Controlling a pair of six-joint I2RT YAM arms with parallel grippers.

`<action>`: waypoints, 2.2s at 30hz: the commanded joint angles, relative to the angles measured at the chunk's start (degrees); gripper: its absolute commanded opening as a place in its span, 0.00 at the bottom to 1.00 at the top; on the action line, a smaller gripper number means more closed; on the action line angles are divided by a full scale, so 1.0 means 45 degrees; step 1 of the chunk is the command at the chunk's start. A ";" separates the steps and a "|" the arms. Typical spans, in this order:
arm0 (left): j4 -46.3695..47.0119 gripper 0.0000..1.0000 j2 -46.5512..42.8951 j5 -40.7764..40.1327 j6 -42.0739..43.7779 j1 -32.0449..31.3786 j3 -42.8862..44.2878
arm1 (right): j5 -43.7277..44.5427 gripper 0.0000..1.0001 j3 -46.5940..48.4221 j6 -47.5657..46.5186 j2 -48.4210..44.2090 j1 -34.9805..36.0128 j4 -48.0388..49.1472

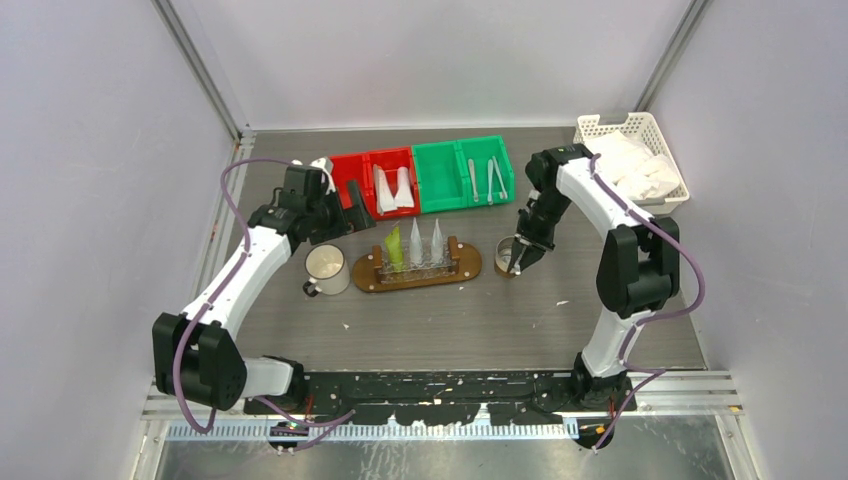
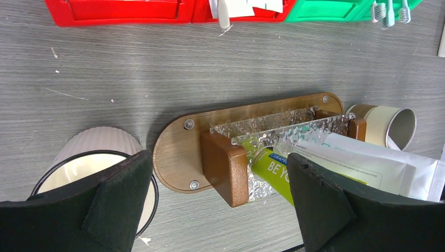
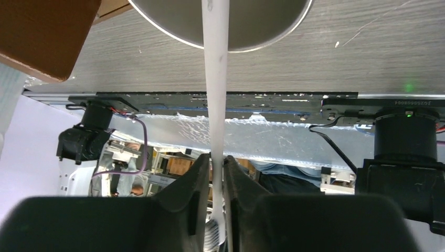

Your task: Prepare toiletry sets of a toothbrush and toothpaste on the tray

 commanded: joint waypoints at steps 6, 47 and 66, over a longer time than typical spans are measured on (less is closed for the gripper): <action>0.0484 1.00 -0.0361 0.0066 0.0064 0.0195 -0.0052 | 0.0474 0.52 0.1424 0.0161 -0.0117 -0.0453 -0.0270; -0.0238 1.00 -0.3794 -0.1861 0.0959 0.0195 -0.0886 | 0.1523 0.41 1.3443 -0.0903 0.8913 -0.0220 0.2439; -0.0214 1.00 -0.3733 -0.1916 0.1211 0.0195 -0.0934 | 0.2890 0.41 1.3772 -0.0547 0.8956 0.0215 0.3452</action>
